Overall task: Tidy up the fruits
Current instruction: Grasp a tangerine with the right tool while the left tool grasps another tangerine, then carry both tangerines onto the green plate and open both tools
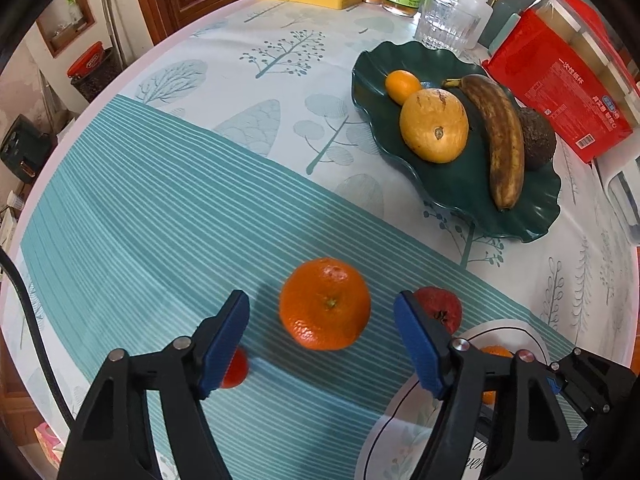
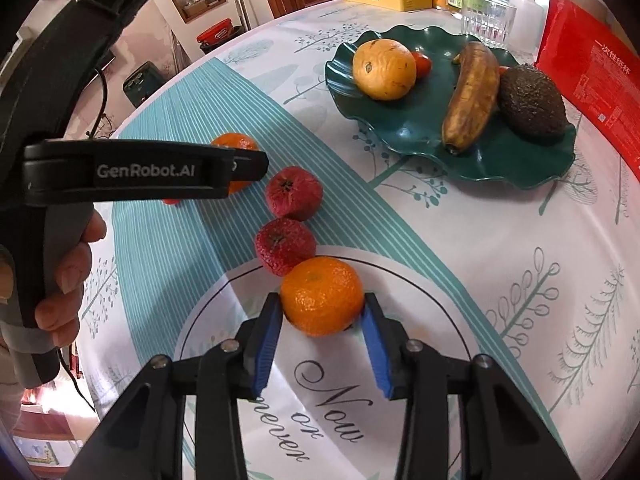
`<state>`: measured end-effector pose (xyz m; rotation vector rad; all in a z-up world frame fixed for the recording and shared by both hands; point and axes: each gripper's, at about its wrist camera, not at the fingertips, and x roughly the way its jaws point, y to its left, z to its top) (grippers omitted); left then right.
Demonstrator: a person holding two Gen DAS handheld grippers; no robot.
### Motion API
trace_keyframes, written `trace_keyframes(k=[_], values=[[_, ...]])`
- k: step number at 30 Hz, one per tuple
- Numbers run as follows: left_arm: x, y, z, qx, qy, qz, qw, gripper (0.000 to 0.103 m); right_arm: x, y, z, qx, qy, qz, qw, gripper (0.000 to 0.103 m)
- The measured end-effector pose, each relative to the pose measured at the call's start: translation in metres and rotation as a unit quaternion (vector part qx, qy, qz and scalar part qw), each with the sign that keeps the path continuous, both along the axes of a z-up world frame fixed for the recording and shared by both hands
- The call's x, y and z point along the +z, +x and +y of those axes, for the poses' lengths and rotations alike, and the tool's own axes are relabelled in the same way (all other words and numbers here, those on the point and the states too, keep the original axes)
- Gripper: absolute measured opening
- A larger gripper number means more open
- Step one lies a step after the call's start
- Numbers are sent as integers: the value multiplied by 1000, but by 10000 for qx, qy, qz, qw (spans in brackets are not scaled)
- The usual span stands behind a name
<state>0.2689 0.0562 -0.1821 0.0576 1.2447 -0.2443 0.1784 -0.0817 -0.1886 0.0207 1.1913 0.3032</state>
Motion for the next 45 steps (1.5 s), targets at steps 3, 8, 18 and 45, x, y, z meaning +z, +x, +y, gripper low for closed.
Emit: trace_keyframes(k=[3, 8, 18, 45], values=[[-3, 2, -2, -35, -40, 56, 10000, 65, 1, 1, -8, -139, 2, -12, 9999, 40], [-9, 4, -6, -58, -61, 158, 9998, 55, 4, 5, -27, -408, 6, -16, 9992, 39], [-10, 1, -4, -18, -129, 162, 9998, 44, 13, 6, -40, -588, -30, -104, 9982, 39], [103, -13, -49, -608, -535, -776, 9937, 43, 111, 63, -84, -996, 74, -981, 9901, 39]])
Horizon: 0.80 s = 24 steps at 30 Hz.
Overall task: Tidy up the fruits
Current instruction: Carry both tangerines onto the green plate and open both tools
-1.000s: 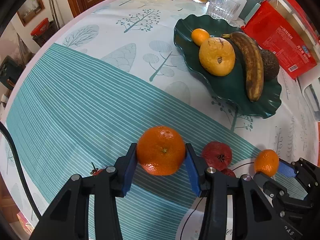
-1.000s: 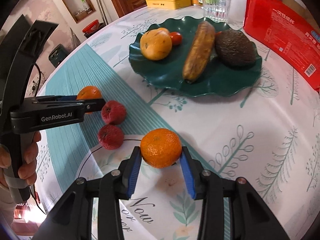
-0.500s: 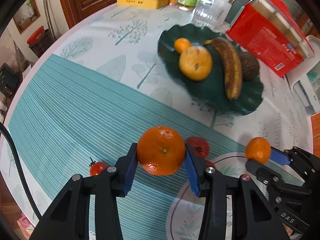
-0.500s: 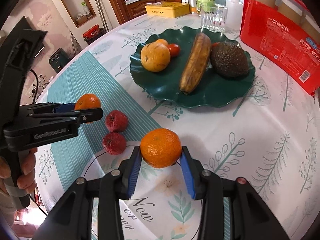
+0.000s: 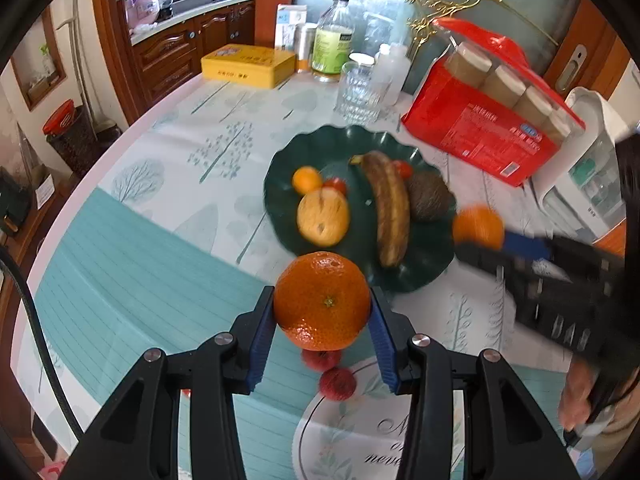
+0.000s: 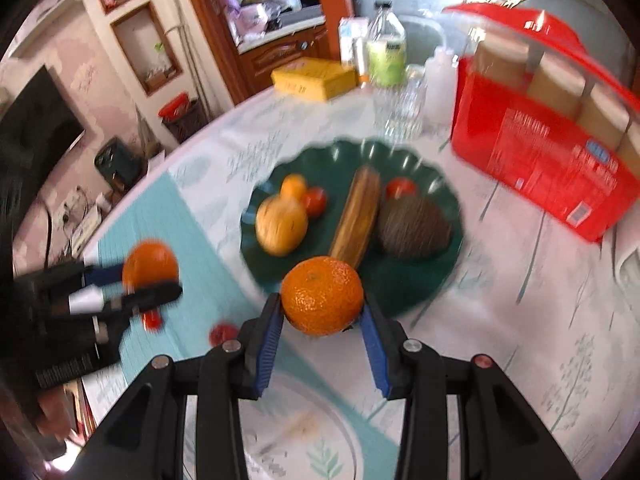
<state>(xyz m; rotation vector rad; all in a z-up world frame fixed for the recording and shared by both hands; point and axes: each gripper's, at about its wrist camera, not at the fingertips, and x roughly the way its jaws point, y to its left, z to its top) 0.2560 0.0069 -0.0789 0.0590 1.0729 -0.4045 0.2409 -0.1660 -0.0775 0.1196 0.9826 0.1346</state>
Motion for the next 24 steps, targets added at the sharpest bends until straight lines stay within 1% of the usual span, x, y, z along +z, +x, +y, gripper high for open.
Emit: trace_keyframes(k=[5, 9, 12, 15, 19, 24], values=[[9, 12, -16, -27, -117, -33, 9999, 43, 23, 36, -10, -155, 27, -247, 9996, 39], [3, 26, -28, 67, -270, 42, 9996, 43, 23, 64, -10, -97, 72, -263, 9996, 39], [-8, 36, -32, 169, -354, 134, 9991, 43, 13, 80, -5, -60, -11, -210, 9998, 39], [-23, 47, -38, 301, -355, 211, 9987, 43, -4, 93, 0, -13, -8, -28, 10000, 39], [-36, 59, -39, 449, -352, 286, 9980, 43, -26, 106, 4, 58, 268, 297, 9992, 39], [-53, 66, -41, 432, -398, 483, 9971, 43, -44, 115, 11, 164, 351, 539, 9978, 40]])
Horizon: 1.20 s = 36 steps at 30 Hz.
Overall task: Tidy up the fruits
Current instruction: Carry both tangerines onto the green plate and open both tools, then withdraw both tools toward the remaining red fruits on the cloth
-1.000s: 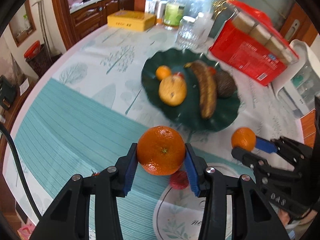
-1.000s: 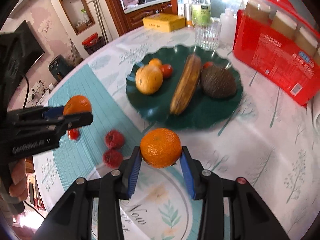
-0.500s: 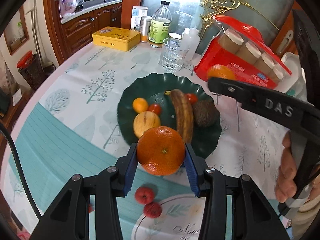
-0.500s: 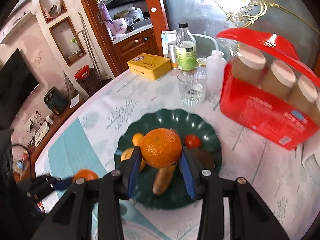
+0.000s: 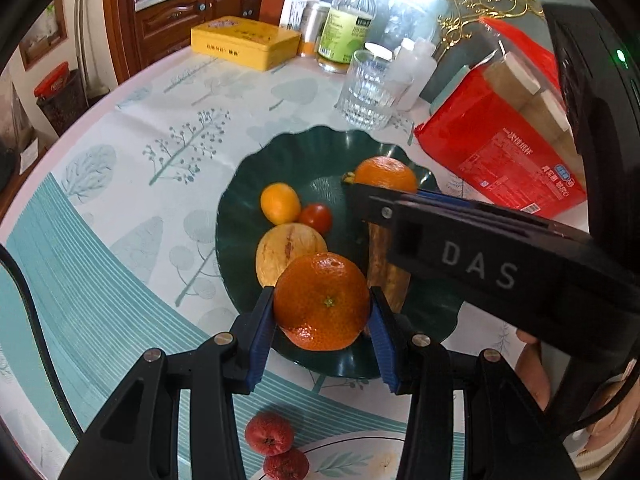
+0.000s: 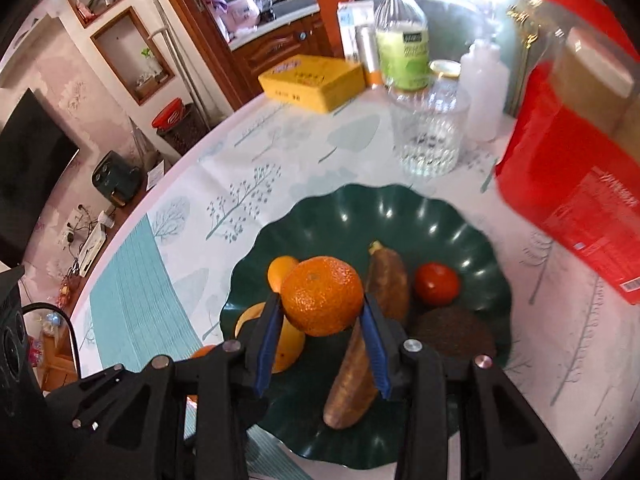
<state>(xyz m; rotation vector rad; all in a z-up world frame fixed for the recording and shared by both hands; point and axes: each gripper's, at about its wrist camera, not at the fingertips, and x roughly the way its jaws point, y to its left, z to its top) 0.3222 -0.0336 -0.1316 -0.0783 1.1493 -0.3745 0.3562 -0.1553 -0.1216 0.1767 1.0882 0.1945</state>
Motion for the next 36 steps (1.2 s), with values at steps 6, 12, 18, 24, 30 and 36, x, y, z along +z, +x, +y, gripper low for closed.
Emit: trace_keyframes(k=[6, 12, 18, 24, 30, 36], values=[[-12, 0, -5, -57, -51, 188, 9998, 44, -11, 4, -1, 3, -164, 140, 9998, 40], [-15, 2, -6, -11, -8, 250, 9997, 44, -10, -3, -8, -8, -141, 101, 9998, 41], [-7, 2, -3, 11, -58, 160, 9999, 46, -4, -13, -15, -91, -205, -25, 9997, 41], [0, -4, 1, 7, 5, 120, 9999, 46, 3, -24, -16, -93, -335, -140, 9993, 41], [10, -12, 7, 26, 107, 40, 9999, 46, 15, -37, -17, -111, -434, -283, 9986, 41], [26, -20, 18, 112, 149, -56, 9998, 47, 24, -50, -18, -168, -545, -335, 9978, 41]])
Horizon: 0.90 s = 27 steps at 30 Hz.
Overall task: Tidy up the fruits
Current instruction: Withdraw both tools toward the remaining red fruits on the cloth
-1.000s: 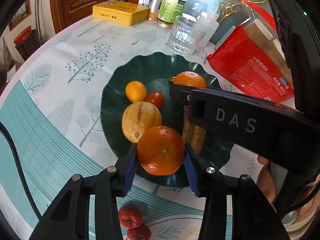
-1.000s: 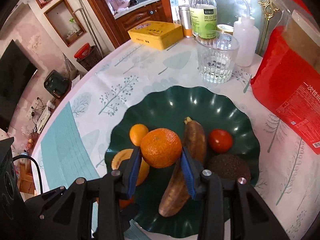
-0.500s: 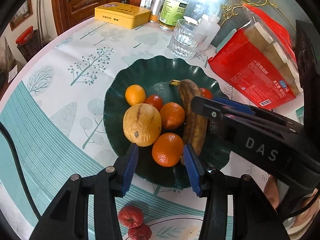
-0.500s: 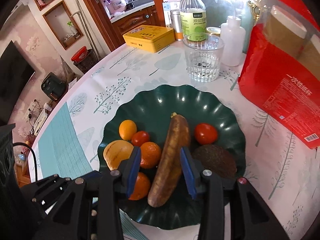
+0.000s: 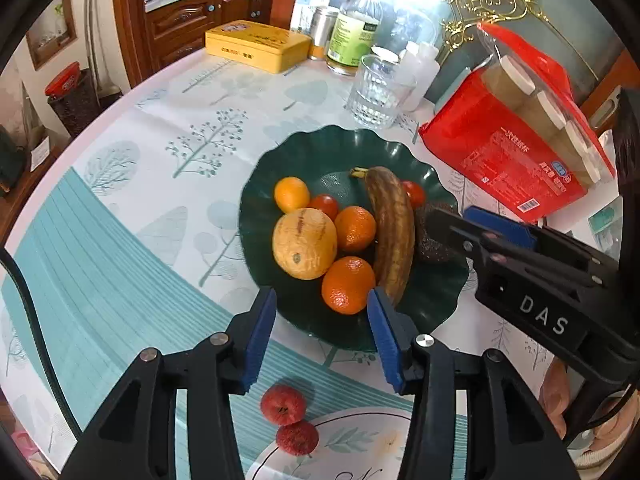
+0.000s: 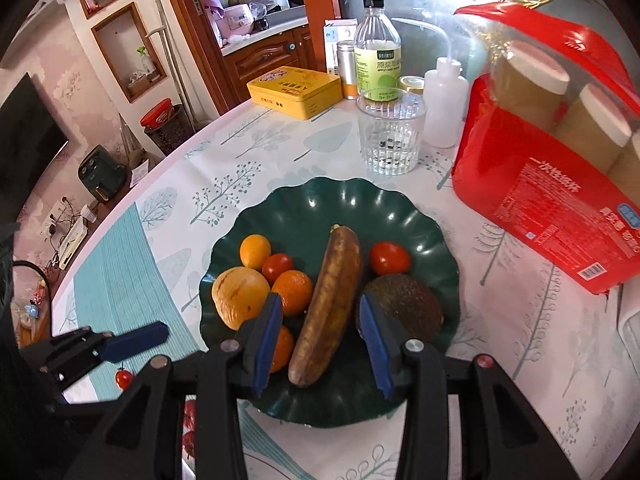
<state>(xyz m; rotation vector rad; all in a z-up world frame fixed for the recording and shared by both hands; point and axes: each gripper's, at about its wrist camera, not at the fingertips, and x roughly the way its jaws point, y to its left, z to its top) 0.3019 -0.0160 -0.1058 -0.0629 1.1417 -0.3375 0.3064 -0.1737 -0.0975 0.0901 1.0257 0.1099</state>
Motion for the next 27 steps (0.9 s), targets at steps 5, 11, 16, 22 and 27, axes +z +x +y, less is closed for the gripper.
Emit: trace_keyframes(k=[5, 11, 16, 22, 27], values=[[14, -6, 10, 86, 41, -105, 9999, 54, 11, -13, 1, -22, -111, -32, 9999, 41], [33, -20, 22, 174, 93, -167, 9997, 56, 26, -30, 6, -46, -200, -90, 9997, 41], [57, -34, 33, 236, 174, -316, 9991, 64, 46, -49, 14, 25, -230, -150, 9996, 41], [85, -55, 52, 303, 269, -528, 9978, 69, 66, -77, 26, 119, -261, -301, 9991, 41], [92, -77, 68, 299, 436, -558, 9970, 70, 65, -103, 36, 237, -90, -213, 9995, 41]])
